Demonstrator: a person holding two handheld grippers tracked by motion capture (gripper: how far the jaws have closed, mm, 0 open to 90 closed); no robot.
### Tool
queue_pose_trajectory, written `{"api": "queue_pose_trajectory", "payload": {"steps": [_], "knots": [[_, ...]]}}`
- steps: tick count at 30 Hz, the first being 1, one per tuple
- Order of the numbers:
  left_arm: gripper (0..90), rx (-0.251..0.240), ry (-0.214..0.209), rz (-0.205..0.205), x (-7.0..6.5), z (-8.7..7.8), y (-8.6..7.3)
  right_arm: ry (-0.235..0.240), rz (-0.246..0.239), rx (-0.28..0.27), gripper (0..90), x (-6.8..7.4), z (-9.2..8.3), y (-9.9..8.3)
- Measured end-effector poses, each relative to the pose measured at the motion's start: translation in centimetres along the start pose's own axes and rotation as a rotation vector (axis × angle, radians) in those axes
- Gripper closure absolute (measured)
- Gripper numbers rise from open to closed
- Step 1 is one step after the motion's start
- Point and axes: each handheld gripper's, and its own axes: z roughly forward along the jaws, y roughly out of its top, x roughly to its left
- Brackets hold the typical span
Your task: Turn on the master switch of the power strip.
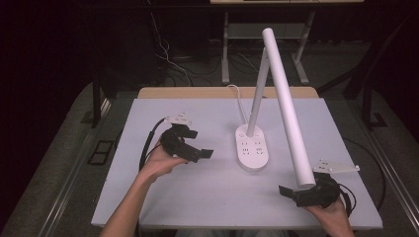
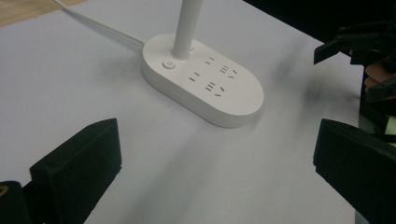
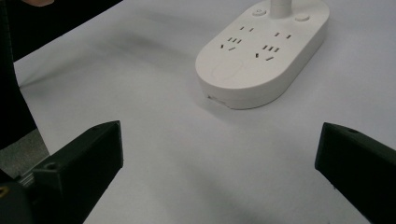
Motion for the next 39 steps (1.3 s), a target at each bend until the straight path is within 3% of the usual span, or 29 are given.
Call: {"api": "queue_pose_trajectory", "payload": {"steps": [24, 39], "knots": [[1.4, 0.078, 0.013, 0.039, 1.2, 3.0, 2.7, 0.000, -0.003, -0.003, 0.4, 0.0, -0.1, 0.0], [4.4, 0.081, 0.015, 0.048, 1.9, 5.0, 4.3, 0.002, 0.000, -0.003, 0.4, -0.1, -0.2, -0.1]]}}
